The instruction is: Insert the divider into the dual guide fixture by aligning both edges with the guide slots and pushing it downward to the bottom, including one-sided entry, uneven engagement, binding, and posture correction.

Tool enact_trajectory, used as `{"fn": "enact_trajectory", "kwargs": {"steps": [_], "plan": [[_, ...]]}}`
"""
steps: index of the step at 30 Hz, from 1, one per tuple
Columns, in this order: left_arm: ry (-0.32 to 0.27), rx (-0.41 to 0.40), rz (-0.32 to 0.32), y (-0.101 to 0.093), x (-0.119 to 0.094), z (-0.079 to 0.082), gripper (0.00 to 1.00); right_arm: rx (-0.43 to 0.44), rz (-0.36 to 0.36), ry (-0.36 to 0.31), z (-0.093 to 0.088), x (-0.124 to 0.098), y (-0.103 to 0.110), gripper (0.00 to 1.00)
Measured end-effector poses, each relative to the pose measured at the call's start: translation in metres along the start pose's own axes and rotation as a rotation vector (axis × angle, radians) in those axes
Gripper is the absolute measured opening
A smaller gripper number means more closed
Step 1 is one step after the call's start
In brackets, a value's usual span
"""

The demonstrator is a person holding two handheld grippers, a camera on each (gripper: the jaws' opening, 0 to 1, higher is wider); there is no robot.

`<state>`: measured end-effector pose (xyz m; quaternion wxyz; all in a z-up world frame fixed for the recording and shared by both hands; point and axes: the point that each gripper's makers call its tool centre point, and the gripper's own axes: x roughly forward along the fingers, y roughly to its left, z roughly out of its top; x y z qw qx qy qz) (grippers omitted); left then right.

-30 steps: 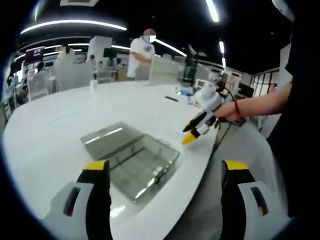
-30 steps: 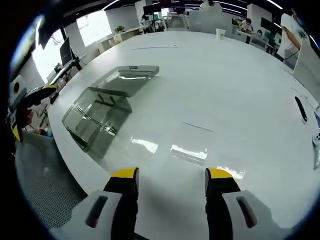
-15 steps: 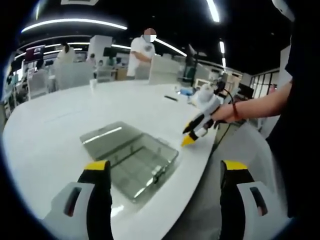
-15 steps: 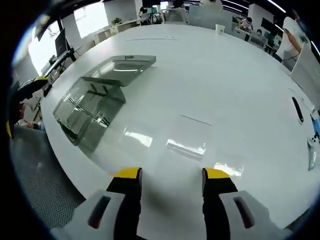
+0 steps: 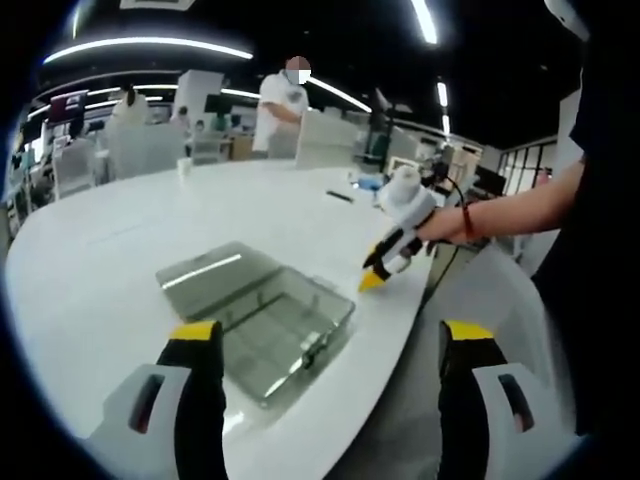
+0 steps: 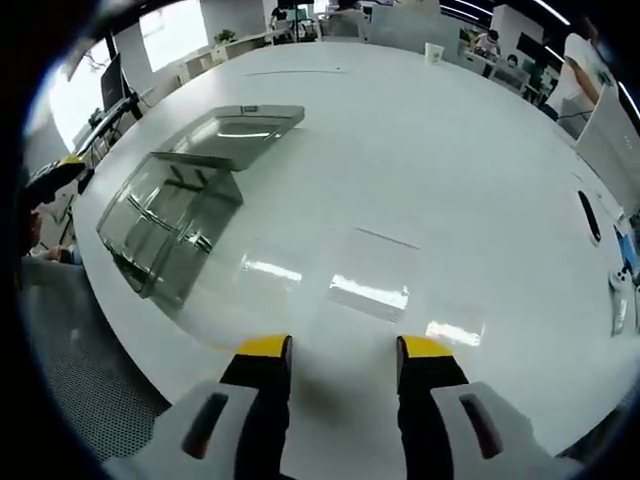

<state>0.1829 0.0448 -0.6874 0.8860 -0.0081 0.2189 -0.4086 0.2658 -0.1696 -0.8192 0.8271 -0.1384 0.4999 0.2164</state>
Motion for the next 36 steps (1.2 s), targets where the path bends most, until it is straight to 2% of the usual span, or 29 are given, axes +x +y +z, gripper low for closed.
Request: {"fn": "enact_trajectory", "kwargs": {"steps": [2,7,13,36], "plan": [[0.002,0.003,0.002,0.000,0.000,0.000,0.86,0.013,-0.009,0.015,-0.001,-0.001,-0.002,0.31],[0.005,0.001,-0.003,-0.001,-0.001,-0.001,0.86,0.033,-0.026,0.038,-0.003,-0.001,-0.005,0.29],[-0.001,-0.012,-0.005,-0.001,0.000,-0.002,0.85,0.000,-0.013,0.031,-0.003,-0.003,-0.005,0.29],[0.001,0.008,-0.036,0.000,0.004,-0.003,0.85,0.019,-0.020,-0.070,0.009,-0.018,-0.004,0.28]]}}
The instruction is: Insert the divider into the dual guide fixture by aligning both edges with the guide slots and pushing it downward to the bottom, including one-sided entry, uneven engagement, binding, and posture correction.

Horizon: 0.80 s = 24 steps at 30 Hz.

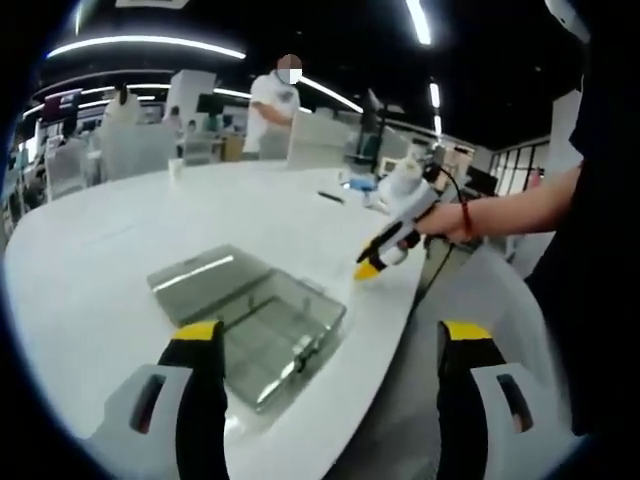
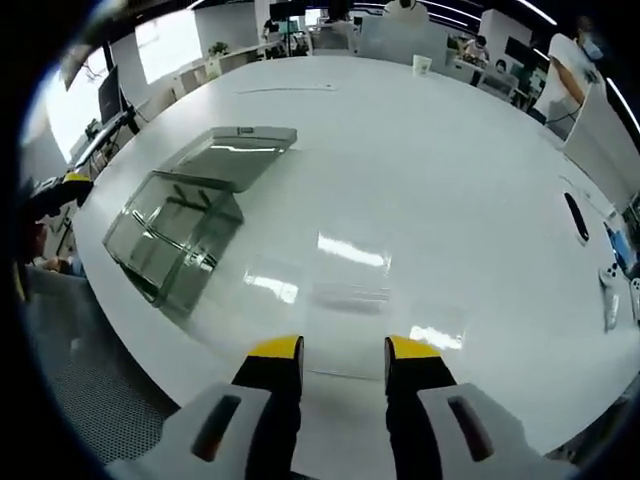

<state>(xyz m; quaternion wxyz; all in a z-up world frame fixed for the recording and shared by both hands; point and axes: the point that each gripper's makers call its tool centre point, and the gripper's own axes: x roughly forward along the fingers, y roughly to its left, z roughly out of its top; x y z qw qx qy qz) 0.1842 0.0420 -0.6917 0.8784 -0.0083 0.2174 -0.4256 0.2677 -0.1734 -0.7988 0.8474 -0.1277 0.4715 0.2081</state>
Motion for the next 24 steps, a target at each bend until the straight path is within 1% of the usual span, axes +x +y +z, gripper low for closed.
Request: {"fn": "enact_trajectory", "kwargs": {"steps": [3,6,8,12,24], "plan": [[-0.004,0.002,0.008,0.002,0.000,0.003,0.85,-0.003,-0.001,-0.005,0.001,-0.001,0.000,0.28],[-0.028,0.002,0.007,-0.001,0.001,0.010,0.85,0.004,-0.001,-0.019,0.002,-0.003,-0.001,0.28],[-0.035,-0.001,-0.002,-0.004,0.002,0.012,0.85,0.014,0.002,-0.031,0.003,-0.004,-0.001,0.28],[-0.018,0.004,-0.002,-0.006,0.003,0.010,0.85,0.007,0.008,-0.041,0.006,-0.006,0.003,0.28],[-0.043,-0.019,0.006,-0.009,0.004,0.014,0.83,0.015,0.019,-0.104,0.022,-0.016,0.011,0.28]]}}
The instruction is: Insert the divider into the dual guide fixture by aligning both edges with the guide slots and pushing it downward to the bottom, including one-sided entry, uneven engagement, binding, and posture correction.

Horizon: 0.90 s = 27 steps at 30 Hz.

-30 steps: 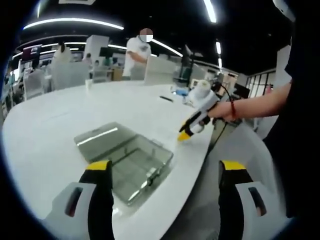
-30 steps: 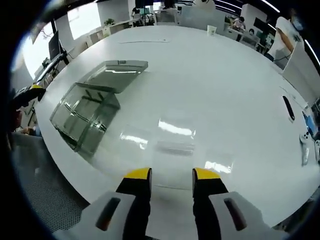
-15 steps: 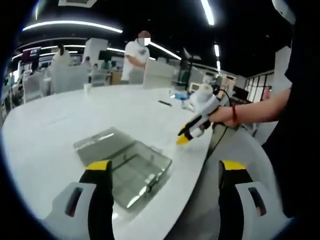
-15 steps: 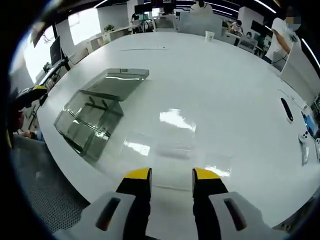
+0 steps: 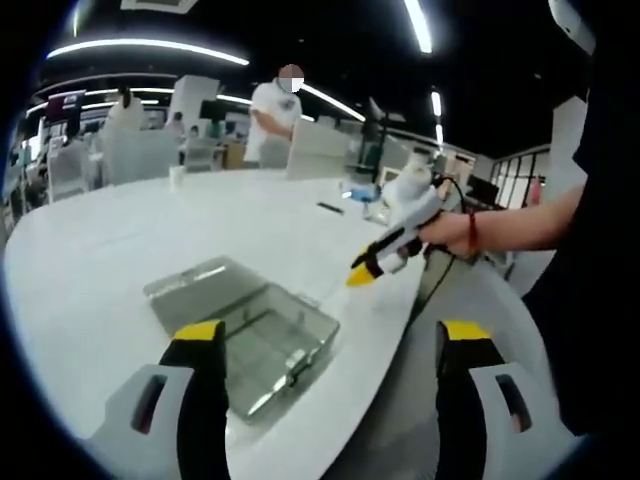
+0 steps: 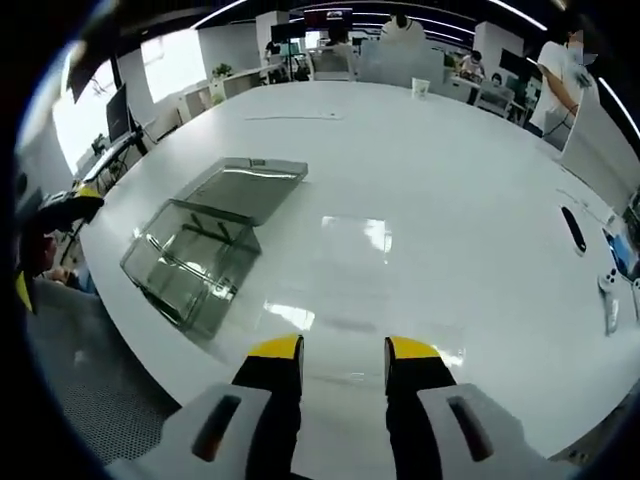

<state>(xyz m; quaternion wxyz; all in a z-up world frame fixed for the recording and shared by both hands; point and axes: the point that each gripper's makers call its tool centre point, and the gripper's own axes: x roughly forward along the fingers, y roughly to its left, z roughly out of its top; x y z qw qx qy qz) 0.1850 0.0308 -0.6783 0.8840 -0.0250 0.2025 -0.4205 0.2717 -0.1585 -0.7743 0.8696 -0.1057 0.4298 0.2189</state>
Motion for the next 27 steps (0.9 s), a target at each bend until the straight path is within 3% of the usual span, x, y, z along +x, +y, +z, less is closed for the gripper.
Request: {"fn": "enact_trajectory", "kwargs": {"steps": [14,22,27], "plan": [[-0.028,-0.044,0.000,-0.001,0.001,0.003,0.83,-0.015,0.031,-0.054,0.010,-0.017,0.013,0.28],[-0.066,-0.076,0.000,0.000,0.004,0.012,0.83,-0.039,0.058,-0.074,0.019,-0.017,0.027,0.28],[-0.060,-0.087,-0.008,-0.001,0.007,0.011,0.83,-0.061,0.068,-0.080,0.022,-0.018,0.034,0.28]]}}
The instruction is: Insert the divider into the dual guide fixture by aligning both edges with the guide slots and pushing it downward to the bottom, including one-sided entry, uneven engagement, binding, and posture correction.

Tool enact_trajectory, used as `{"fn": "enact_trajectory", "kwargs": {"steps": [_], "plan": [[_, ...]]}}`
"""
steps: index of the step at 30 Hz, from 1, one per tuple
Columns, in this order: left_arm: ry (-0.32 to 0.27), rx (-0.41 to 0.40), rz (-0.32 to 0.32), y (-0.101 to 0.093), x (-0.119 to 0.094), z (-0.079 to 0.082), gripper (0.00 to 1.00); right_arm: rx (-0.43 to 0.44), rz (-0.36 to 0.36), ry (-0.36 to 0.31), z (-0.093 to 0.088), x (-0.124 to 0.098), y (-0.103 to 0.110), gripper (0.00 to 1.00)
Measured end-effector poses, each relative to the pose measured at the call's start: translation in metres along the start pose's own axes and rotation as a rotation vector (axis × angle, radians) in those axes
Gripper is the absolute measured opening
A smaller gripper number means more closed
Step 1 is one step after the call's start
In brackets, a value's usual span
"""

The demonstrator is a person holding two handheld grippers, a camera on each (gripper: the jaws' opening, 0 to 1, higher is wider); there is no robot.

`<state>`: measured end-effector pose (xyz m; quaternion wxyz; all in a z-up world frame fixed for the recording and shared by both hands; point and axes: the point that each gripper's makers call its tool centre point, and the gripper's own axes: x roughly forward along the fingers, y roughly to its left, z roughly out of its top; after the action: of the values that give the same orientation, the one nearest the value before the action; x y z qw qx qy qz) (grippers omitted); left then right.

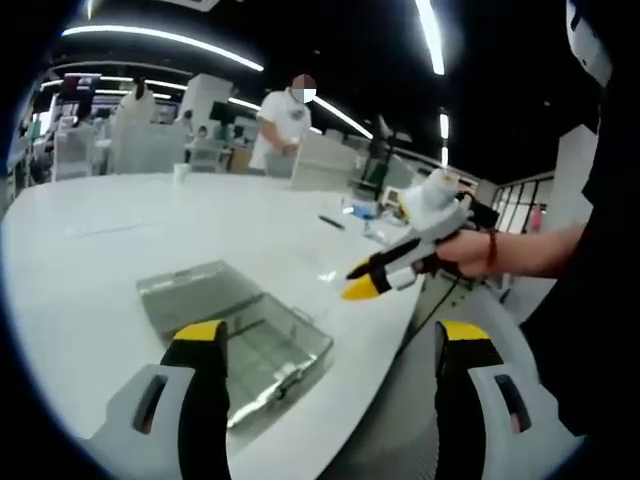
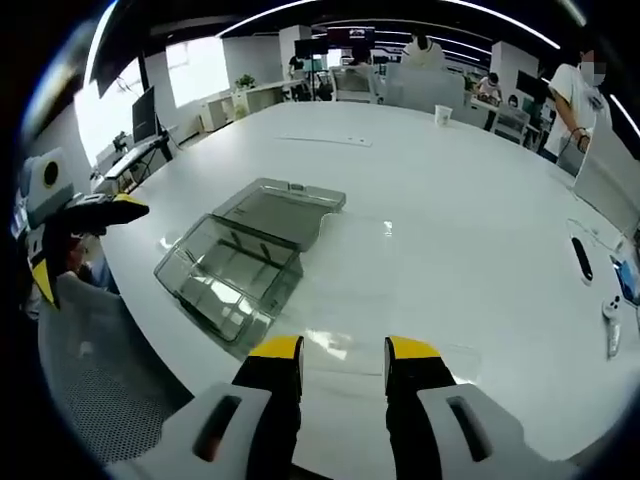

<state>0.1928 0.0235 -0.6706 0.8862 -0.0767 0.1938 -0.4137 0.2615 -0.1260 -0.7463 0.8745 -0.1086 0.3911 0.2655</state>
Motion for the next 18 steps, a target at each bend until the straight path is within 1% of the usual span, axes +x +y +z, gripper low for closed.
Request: {"fn": "enact_trajectory", "kwargs": {"steps": [4,7,12,16,18], "plan": [[-0.010,-0.015,0.004,0.001,0.001,0.002,0.83,-0.004,0.015,-0.020,0.007,-0.003,0.007,0.28],[-0.028,-0.031,0.004,0.002,0.000,0.005,0.84,-0.001,0.035,-0.046,0.014,-0.005,0.014,0.28],[-0.016,-0.026,0.004,0.003,0.000,0.001,0.83,-0.021,0.050,-0.061,0.020,-0.004,0.023,0.28],[-0.027,-0.045,0.006,0.003,-0.001,0.003,0.83,-0.032,0.069,-0.079,0.024,-0.006,0.032,0.28],[-0.030,-0.059,0.014,0.004,-0.001,0.003,0.82,-0.038,0.089,-0.103,0.028,-0.006,0.038,0.28]]}}
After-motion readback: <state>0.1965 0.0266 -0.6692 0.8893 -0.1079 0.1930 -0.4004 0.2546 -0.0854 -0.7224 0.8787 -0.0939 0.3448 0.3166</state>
